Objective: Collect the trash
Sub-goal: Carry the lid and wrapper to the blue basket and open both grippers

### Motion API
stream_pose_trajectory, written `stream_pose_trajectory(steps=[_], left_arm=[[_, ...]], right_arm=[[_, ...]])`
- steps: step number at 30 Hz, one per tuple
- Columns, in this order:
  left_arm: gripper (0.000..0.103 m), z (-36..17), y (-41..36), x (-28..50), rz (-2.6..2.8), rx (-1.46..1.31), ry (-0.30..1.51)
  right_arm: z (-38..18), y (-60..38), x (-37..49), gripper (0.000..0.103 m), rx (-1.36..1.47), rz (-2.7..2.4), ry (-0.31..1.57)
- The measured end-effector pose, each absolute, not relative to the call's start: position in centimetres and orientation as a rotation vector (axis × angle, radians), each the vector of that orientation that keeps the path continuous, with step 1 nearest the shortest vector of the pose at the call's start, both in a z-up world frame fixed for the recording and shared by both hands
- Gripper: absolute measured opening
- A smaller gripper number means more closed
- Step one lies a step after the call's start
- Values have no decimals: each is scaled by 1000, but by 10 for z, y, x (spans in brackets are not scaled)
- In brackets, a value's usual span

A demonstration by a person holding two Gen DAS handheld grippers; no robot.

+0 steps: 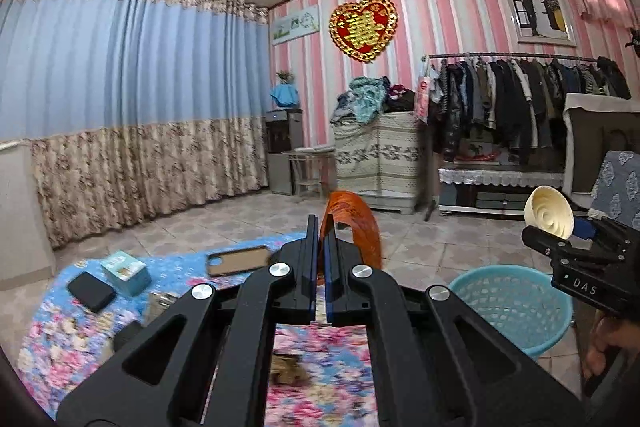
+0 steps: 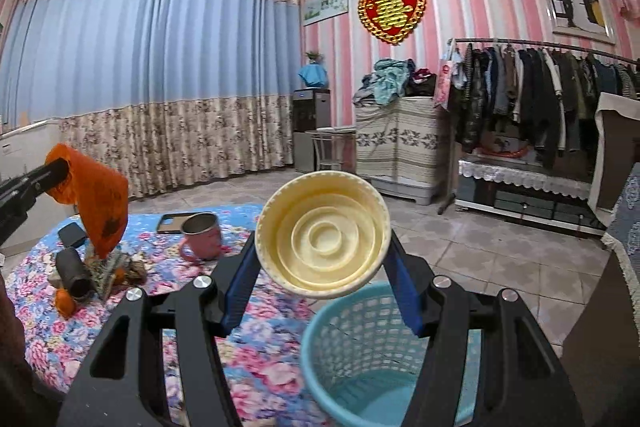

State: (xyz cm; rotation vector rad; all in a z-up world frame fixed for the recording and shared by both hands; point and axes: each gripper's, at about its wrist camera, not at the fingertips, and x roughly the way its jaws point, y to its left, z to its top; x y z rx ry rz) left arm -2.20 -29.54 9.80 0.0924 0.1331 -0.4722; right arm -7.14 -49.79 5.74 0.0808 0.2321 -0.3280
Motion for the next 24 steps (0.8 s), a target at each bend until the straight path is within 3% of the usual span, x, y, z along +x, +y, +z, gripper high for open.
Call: stream_pose_trajectory(steps=[19, 20, 21, 22, 24], left_arm=[[2, 46, -464, -16, -790, 163, 283], [8, 41, -470, -10, -805, 164, 309], [33, 37, -474, -6, -809, 165, 319], [47, 32, -478, -2, -823, 161, 338], [60, 26, -483, 9, -832, 137, 359]], right_arm=[[25, -594, -97, 60, 148, -472, 321], [22, -597, -97, 60, 153, -472, 325], [20, -600, -95, 60, 158, -472, 332], [17, -603, -93, 60, 163, -469, 343], [11, -608, -90, 60, 172, -464, 358]])
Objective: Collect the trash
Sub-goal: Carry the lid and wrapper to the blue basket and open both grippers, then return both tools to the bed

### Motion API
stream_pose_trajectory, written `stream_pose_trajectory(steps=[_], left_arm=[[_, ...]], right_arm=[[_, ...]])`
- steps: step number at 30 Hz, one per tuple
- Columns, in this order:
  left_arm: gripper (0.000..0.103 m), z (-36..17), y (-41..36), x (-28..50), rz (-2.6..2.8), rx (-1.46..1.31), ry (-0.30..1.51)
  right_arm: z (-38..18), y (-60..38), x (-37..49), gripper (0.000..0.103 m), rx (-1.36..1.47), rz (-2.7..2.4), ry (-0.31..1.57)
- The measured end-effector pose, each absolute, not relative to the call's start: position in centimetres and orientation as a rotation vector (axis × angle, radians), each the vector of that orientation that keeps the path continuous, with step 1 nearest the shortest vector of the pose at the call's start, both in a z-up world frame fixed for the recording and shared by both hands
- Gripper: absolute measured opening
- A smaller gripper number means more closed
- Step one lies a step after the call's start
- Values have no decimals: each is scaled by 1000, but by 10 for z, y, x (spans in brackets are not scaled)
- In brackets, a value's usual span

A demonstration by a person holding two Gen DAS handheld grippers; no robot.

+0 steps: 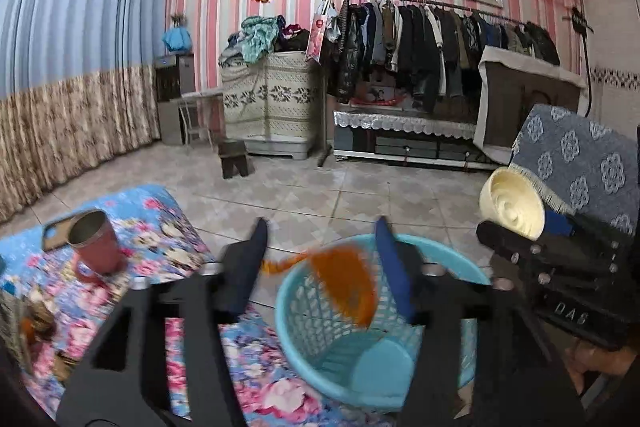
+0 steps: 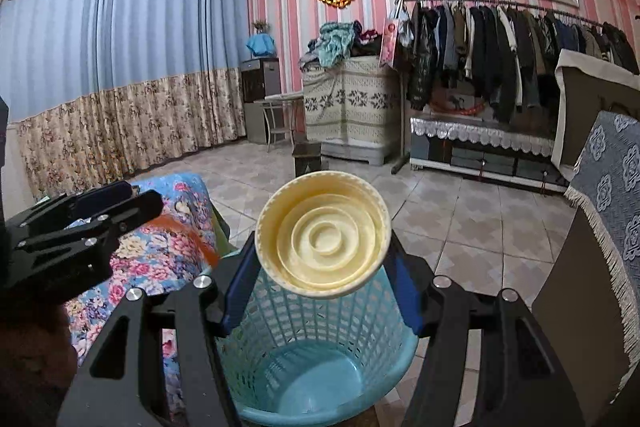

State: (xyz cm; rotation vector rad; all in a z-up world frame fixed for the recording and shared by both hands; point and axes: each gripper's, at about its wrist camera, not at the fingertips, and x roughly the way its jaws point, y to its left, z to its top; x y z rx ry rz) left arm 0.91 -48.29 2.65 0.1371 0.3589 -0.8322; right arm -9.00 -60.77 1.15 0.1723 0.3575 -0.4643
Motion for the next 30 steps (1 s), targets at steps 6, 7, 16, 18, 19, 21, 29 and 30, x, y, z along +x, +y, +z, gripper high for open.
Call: stream_pose_trajectory(steps=[6, 7, 16, 18, 19, 21, 29, 30], left_arm=[[72, 18, -482, 21, -820, 119, 397], [72, 19, -480, 22, -815, 115, 398], [75, 35, -384, 38, -703, 37, 386], [76, 41, -351, 42, -658, 22, 379], [76, 43, -334, 43, -626, 25, 370], [78, 49, -285, 44, -530, 38, 354], [82, 52, -120, 47, -225, 28, 340], [82, 50, -103, 47, -196, 28, 340]], right_arm=[[1, -619, -80, 78, 208, -471, 402], [0, -621, -80, 78, 216, -471, 402], [2, -591, -68, 78, 239, -431, 389], [4, -570, -57, 78, 240, -390, 388], [6, -556, -50, 78, 240, -364, 387], [9, -528, -35, 78, 240, -306, 391], [29, -373, 27, 78, 232, -39, 348], [30, -353, 33, 79, 225, -10, 347]])
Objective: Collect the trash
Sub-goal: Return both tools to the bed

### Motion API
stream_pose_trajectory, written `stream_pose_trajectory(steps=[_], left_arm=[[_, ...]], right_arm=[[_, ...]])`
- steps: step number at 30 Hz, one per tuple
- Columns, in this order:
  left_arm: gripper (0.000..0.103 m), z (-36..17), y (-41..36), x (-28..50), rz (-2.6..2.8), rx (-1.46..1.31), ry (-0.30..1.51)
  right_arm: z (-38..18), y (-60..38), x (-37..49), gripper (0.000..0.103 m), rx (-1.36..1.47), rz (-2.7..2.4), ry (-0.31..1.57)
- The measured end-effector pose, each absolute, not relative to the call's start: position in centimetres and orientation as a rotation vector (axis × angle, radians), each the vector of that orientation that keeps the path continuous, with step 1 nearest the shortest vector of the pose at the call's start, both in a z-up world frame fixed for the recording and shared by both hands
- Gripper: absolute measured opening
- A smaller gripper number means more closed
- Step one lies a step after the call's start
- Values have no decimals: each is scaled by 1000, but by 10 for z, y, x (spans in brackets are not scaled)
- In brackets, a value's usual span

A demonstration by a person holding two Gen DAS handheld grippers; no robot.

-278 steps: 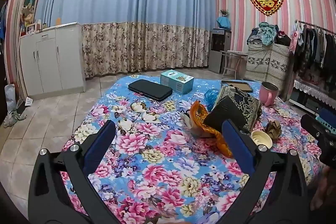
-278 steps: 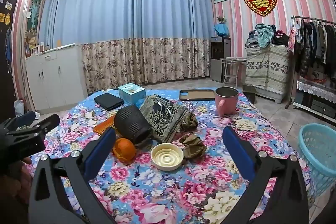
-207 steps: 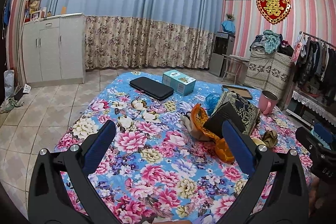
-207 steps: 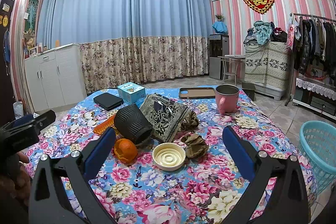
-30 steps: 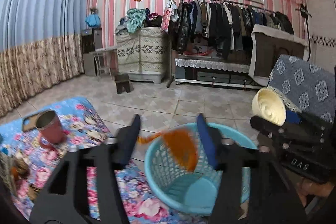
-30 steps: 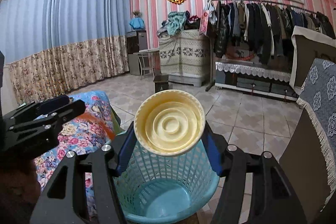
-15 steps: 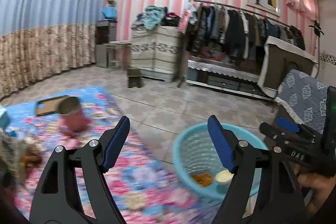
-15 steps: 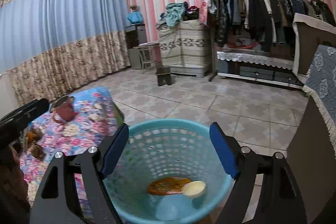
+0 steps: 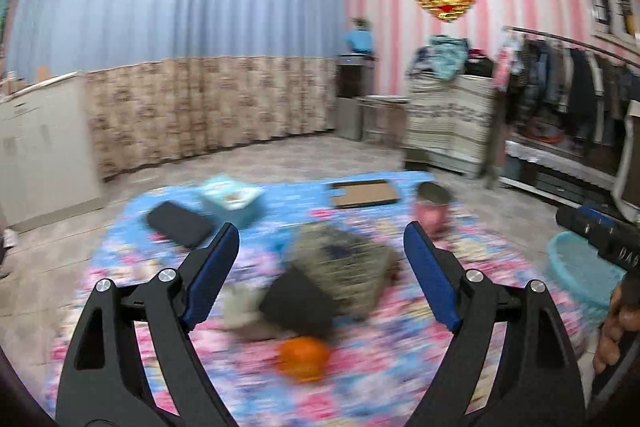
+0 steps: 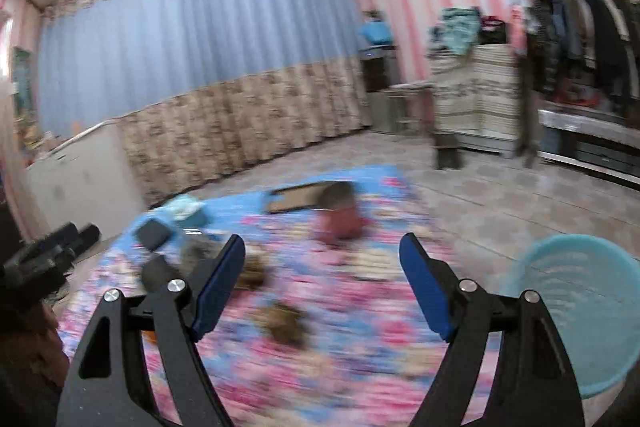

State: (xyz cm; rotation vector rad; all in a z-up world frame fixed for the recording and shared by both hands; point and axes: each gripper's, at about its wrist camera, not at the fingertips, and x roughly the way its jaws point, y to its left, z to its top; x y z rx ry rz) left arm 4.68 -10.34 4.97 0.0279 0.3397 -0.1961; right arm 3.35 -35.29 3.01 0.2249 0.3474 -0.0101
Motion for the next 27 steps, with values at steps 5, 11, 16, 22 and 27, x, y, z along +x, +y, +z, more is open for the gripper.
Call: stream_pose_trajectory(steps=[5, 11, 16, 22, 27], left_arm=[[87, 35, -43, 47, -106, -6, 328], [89, 21, -17, 58, -78, -42, 383], [90, 13, -14, 60, -98, -101, 411], [90, 5, -28, 55, -86, -51, 412], [90, 2, -33, 52, -87, -58, 420]], right_arm=[[24, -254, 59, 81, 150, 121, 342], [-14, -199, 73, 83, 52, 186, 429], [-15, -207, 72, 84, 2, 134, 421], [-19, -242, 85, 87, 61, 48, 460], [-24, -256, 92, 87, 88, 35, 477]])
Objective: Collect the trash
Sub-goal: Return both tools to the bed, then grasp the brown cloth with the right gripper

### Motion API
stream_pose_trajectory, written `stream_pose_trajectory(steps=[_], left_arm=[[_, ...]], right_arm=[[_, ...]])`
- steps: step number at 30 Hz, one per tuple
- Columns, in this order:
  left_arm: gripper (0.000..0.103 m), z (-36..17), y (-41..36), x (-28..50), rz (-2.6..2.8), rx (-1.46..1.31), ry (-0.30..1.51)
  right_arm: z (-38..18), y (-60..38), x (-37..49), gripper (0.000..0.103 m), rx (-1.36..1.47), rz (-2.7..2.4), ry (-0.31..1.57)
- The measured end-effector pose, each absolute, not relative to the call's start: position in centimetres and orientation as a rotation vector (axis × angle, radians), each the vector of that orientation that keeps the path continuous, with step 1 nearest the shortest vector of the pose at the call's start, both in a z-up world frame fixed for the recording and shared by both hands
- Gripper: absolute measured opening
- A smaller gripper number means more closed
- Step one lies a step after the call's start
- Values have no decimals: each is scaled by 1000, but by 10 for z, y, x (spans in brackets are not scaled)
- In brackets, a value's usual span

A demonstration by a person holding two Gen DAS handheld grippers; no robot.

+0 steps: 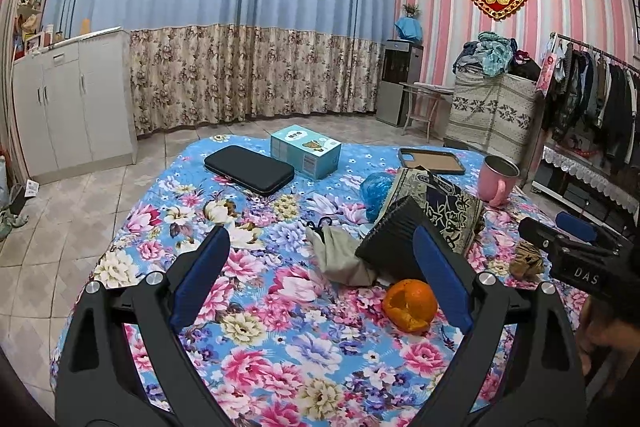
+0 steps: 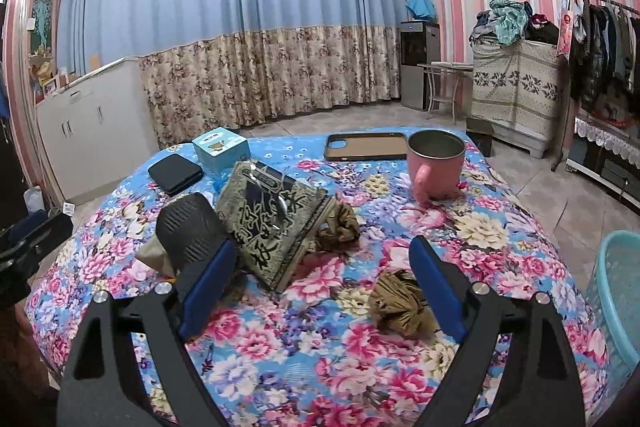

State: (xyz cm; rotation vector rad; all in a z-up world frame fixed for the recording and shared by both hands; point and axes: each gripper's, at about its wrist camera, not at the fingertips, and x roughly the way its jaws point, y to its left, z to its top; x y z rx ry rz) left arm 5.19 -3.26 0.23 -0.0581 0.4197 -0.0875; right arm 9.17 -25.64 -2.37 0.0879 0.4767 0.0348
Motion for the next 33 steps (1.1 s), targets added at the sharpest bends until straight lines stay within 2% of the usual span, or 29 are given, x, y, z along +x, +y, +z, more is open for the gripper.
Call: stream_pose_trajectory(steps=[3, 13, 20, 24, 26, 28, 29, 33], left_arm=[[90, 1, -34, 54, -83, -56, 428], [90, -2, -41, 66, -84, -63, 457], [90, -3, -39, 65, -81, -69, 459], [90, -4, -37, 66, -80, -70, 460], [90, -4, -38, 66, -81, -69, 462], [90, -4, -38, 67, -81, -65, 461], [90, -4, -39, 67, -82, -63, 462], [90, -4, -41, 67, -82, -62, 464]], right_arm=[[-27, -254, 96, 87, 43, 18, 486], [-71, -251, 136, 88, -50, -58, 727], [-75, -253, 142, 88, -127, -166, 749], [-74, -283, 148, 86, -62, -250, 777], [-77, -299, 151, 80, 9, -258, 807], [-83, -312, 155, 44, 65, -248, 829], [-83, -316, 154, 41, 88, -233, 830], [-77, -309, 147, 40, 93, -172, 778]])
